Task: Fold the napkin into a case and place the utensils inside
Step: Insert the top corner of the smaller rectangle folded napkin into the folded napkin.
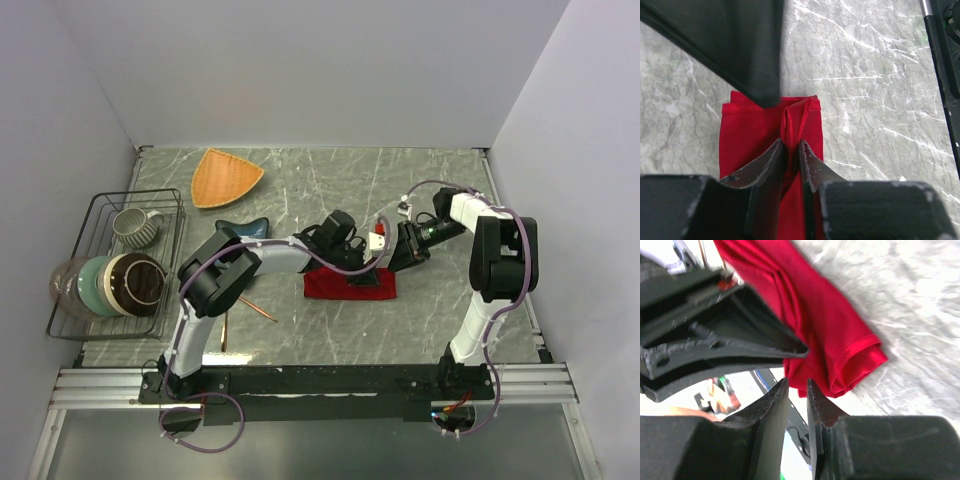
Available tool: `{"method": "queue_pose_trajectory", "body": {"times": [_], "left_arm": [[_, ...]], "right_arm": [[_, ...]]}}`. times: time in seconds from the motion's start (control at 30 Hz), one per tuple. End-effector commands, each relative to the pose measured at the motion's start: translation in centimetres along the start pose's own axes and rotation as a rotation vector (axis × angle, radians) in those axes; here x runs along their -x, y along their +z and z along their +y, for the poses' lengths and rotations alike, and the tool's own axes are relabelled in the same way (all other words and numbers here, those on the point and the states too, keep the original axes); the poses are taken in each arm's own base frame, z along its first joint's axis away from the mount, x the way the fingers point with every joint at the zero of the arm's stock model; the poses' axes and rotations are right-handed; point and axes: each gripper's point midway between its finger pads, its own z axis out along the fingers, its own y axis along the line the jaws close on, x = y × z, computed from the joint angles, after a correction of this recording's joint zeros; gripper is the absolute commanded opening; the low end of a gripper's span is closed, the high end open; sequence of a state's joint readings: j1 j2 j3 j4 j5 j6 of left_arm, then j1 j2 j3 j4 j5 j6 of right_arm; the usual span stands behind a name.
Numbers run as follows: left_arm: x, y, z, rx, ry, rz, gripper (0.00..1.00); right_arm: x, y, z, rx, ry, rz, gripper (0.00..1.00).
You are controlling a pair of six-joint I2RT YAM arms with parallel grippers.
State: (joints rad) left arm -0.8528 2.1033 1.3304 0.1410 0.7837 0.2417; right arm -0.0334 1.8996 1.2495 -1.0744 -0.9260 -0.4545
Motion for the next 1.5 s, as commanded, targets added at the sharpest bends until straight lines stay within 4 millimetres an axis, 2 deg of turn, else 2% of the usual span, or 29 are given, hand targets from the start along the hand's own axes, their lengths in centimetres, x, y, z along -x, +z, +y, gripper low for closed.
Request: {"method": "queue_pose_trajectory", "body": {"times": [0.0,0.2,0.3,0.47,0.5,0.63,0.83,0.97,1.07,1.23,1.47], "left_arm": [[3.2,-0.7,-0.7,0.062,0.127,-0.060,0.25],[3.1,-0.2,-1.4,0.074,0.172,-0.035,0.24],[2.7,0.0,-1.8,0.060,0.154,-0.015,0.22],[2.1,0.1,-2.1,0.062,0.093,0.005,0.19],[1.9,0.1,-2.2,0.062,0.072,0.008,0.19],[1.7,0.0,-2.5,0.067,0.011,0.010,0.20],[1.0,0.1,-2.6,0.081,-0.188,0.015,0.20],[0.8,-0.3,-3.2,0.080,-0.346,-0.004,0.17],[0.4,-0.6,-3.0,0.082,-0.459,-0.010,0.16],[-1.1,-1.2,-1.7,0.095,-0.664,-0.002,0.01],[-1.9,-1.2,-1.1,0.060,-0.851,0.024,0.01]], "right_arm": [[2.2,-1.2,0.0,-0.030,0.055,-0.092,0.30],[2.0,-0.1,-1.1,-0.062,0.104,-0.082,0.30],[1.8,0.4,-1.1,-0.072,0.097,-0.064,0.29],[1.0,1.1,-1.5,-0.104,0.098,-0.036,0.27],[0.8,1.9,-1.3,-0.119,0.081,-0.012,0.27],[0.1,2.8,-2.8,-0.180,0.113,0.024,0.25],[-0.6,3.5,-5.1,-0.262,0.174,0.070,0.24],[-0.9,3.5,-5.7,-0.288,0.182,0.075,0.24],[-1.0,3.5,-5.8,-0.295,0.173,0.078,0.24],[-0.9,3.5,-5.8,-0.307,0.151,0.074,0.24],[-0.7,3.6,-5.4,-0.321,0.098,0.075,0.23]]}}
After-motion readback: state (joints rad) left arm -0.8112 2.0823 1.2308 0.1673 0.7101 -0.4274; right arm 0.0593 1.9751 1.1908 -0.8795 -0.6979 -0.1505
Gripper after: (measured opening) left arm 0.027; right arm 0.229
